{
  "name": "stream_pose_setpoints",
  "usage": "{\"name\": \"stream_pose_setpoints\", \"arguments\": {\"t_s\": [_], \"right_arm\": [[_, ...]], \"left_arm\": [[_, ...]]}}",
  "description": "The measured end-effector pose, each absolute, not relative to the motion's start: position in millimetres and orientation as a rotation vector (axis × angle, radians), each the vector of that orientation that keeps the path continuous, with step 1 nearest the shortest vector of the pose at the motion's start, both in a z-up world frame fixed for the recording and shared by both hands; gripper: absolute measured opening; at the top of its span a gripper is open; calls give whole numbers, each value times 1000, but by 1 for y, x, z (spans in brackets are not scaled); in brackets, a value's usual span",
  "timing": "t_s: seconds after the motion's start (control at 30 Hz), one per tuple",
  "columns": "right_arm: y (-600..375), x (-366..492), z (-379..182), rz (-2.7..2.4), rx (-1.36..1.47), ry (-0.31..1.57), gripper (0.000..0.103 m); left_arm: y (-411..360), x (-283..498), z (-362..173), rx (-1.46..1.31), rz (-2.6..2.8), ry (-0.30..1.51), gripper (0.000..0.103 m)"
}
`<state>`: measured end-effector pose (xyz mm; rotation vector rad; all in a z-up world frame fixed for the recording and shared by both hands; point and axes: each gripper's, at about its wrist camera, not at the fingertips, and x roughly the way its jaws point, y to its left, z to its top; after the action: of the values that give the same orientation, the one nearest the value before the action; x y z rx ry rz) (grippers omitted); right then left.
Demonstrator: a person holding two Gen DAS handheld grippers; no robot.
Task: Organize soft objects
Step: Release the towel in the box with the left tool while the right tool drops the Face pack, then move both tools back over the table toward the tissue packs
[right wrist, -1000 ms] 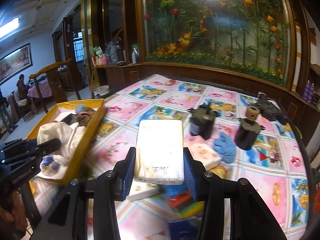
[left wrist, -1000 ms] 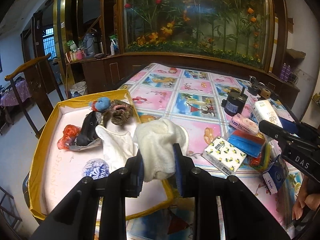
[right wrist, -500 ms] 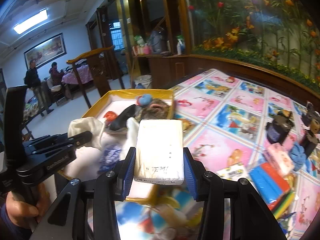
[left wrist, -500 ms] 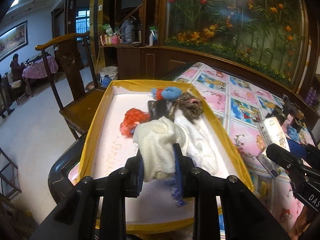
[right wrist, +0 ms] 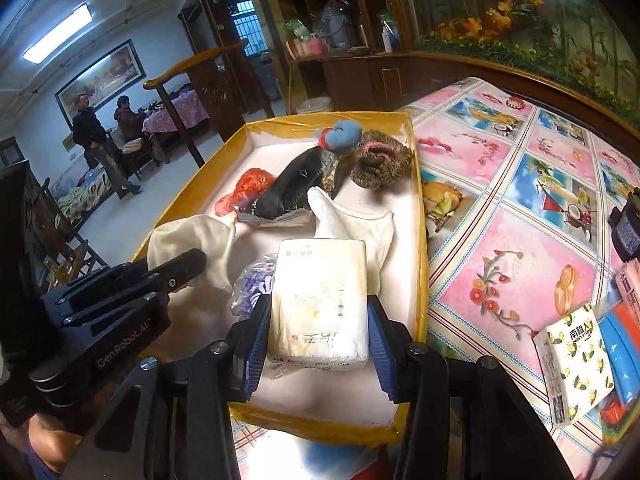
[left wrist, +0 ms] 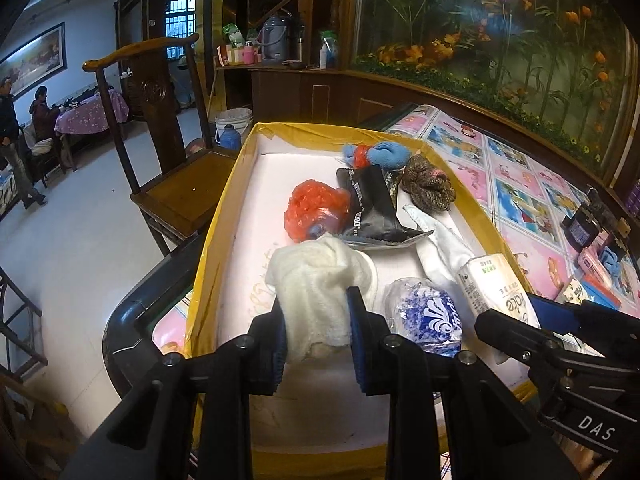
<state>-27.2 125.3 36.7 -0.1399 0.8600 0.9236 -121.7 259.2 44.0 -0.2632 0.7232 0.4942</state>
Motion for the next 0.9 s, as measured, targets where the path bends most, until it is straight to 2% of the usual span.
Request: {"name": "stream_pose_setpoints", "arguments": {"t_s": [0.1,0.27,0.4,0.57,0.7,0.9], "right_arm": [[125,-28,36,928,-142,854,52],[122,-29,38,933,-146,835,67],[115,-33,45,934,-137,798,67],[98,-33,60,937,-80,758,67],[77,-28,67,921,-21,760,67],[36,-14,70,881,53,776,68]], "left_arm": [[259,-120,42,-266,492,724,28],[259,-120,42,-276,494,719,38],[256,-121,45,-279,499,702,50],[251,-122,52,-273,496,680,53],[242,-122,57,-258,489,665,61],[224,-116,62,-228,453,669,62]]}}
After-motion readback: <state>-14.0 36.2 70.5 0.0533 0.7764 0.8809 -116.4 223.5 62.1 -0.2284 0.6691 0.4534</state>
